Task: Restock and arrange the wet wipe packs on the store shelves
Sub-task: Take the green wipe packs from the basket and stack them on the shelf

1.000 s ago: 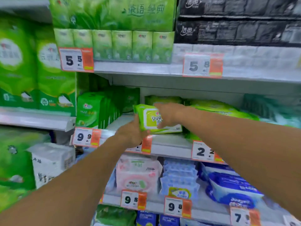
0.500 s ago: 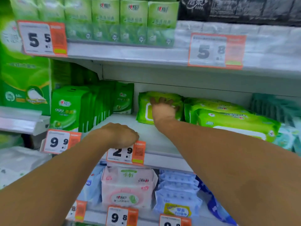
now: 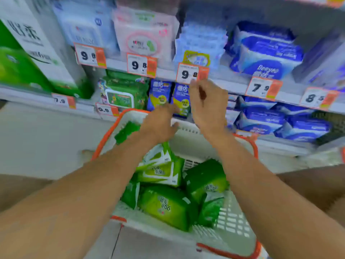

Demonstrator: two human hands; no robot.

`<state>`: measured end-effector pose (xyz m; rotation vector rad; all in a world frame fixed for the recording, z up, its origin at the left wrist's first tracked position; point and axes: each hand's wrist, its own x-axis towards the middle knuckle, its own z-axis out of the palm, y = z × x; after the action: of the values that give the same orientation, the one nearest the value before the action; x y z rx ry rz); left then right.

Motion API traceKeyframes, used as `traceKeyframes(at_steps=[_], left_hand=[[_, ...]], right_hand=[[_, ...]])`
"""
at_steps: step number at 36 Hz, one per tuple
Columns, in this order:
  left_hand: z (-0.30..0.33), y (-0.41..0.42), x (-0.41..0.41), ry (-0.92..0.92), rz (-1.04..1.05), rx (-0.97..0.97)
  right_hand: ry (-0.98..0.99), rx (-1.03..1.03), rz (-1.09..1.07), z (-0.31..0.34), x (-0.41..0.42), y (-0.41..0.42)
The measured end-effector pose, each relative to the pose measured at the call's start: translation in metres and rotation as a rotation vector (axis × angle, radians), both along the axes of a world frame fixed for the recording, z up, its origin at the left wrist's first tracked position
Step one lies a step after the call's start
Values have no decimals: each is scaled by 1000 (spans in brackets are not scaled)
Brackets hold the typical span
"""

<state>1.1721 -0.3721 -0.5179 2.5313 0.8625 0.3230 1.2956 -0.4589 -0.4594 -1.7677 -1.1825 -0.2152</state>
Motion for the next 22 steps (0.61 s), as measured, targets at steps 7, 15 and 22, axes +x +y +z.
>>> traceKeyframes(at_steps=[7, 15, 22], left_hand=[[-85, -71, -77, 302, -227, 202], [-86, -100, -66, 658, -290, -339], [-108, -118, -51, 815, -352, -451]], right_hand=[[-25, -1498, 277, -140, 9, -83], [28, -1671, 87, -179, 52, -111], [188, -1685, 32, -152, 62, -109]])
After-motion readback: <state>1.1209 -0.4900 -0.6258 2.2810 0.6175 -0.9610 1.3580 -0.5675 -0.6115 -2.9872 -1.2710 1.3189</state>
